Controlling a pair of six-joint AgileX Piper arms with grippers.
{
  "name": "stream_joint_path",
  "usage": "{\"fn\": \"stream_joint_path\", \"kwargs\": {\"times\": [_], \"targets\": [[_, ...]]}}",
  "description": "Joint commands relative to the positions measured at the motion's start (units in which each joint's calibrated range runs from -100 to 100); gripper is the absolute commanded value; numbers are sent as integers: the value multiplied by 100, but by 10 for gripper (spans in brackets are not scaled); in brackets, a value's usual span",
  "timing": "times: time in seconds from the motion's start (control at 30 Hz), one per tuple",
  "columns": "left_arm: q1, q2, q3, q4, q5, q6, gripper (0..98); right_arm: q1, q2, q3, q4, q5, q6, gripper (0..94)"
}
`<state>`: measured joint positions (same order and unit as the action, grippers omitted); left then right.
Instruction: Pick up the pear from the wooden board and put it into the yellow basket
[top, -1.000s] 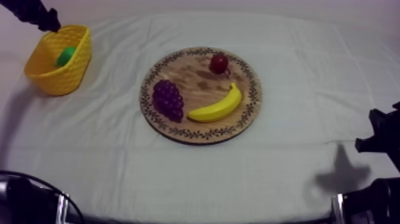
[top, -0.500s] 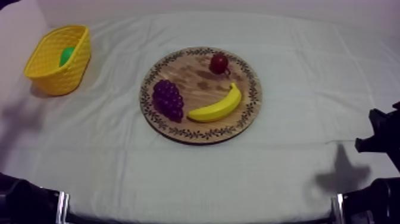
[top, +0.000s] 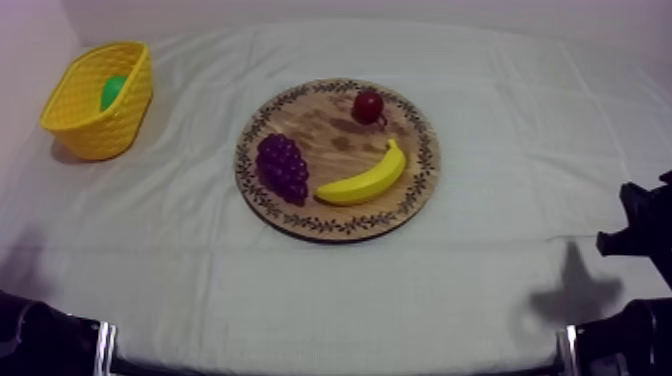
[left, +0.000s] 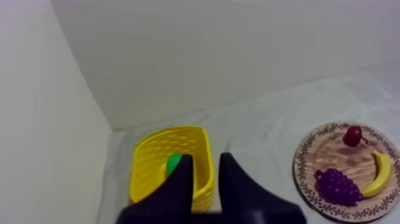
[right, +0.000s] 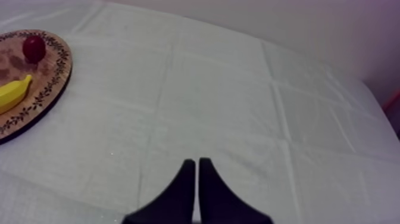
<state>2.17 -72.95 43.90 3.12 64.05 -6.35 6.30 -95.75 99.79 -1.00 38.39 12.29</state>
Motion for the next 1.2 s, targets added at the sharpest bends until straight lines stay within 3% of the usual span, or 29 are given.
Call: {"fn": "stream_joint_path", "kwargs": {"times": [0.0,0.43,0.9,1.17], "targets": [[-12,-568,997,74,-390,6,55,-2,-1,-1,0,0,0,3],[81,-1758,4253,150,-1892,159,1,-2,-1,-1,0,0,0,3],[227,-2621,5194,2,-2008,350,1,-2,-1,-1,0,0,-2,3],[248,-2700,5197,-6,-1983,1199,1,-2,-1,-1,0,0,-1,3]]}}
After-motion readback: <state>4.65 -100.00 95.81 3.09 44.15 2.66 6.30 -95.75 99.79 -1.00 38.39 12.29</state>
